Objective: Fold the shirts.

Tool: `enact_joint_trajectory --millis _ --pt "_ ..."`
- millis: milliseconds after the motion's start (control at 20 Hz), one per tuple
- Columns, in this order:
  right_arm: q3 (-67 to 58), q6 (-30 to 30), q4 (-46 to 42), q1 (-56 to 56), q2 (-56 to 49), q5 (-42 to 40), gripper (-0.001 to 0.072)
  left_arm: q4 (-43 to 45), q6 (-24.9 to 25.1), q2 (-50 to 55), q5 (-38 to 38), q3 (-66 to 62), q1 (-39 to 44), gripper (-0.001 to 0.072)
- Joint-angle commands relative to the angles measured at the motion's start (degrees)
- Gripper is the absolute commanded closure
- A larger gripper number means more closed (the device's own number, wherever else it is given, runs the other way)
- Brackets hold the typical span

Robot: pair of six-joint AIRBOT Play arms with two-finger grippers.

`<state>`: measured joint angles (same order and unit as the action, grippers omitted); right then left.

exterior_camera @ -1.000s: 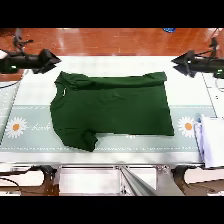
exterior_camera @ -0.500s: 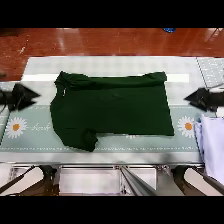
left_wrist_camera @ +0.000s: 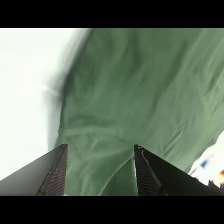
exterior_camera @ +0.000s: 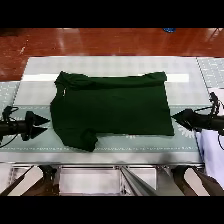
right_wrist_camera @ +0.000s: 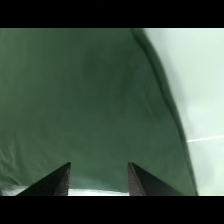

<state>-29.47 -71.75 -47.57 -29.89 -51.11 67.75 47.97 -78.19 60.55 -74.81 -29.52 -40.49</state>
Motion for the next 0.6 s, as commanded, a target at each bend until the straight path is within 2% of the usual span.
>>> enact_joint_trajectory --millis 0,250,450,500,550 --pt "1.16 2.03 2.21 0.00 0.50 0.13 0.0297 0.09 1.03 2.75 2.36 1.79 2.10 0.0199" --pt "1.16 2.03 2.23 0.02 0.50 0.15 0.0297 -0.20 1.22 7.63 5.73 1.77 6.05 0.0199" --pt "1.09 1.75 1.95 -0.46 0.50 0.15 0.0297 -3.89 1.18 10.08 12.37 1.75 12.09 0.0220" --pt "0.81 1.05 1.77 -2.12 0.50 -0.07 0.0297 -4.02 0.94 10.23 13.16 1.73 13.60 0.0408" --pt "0.24 0.63 1.09 -5.07 0.50 -0.07 0.0297 -4.02 1.01 10.38 13.14 1.64 14.64 0.0662"
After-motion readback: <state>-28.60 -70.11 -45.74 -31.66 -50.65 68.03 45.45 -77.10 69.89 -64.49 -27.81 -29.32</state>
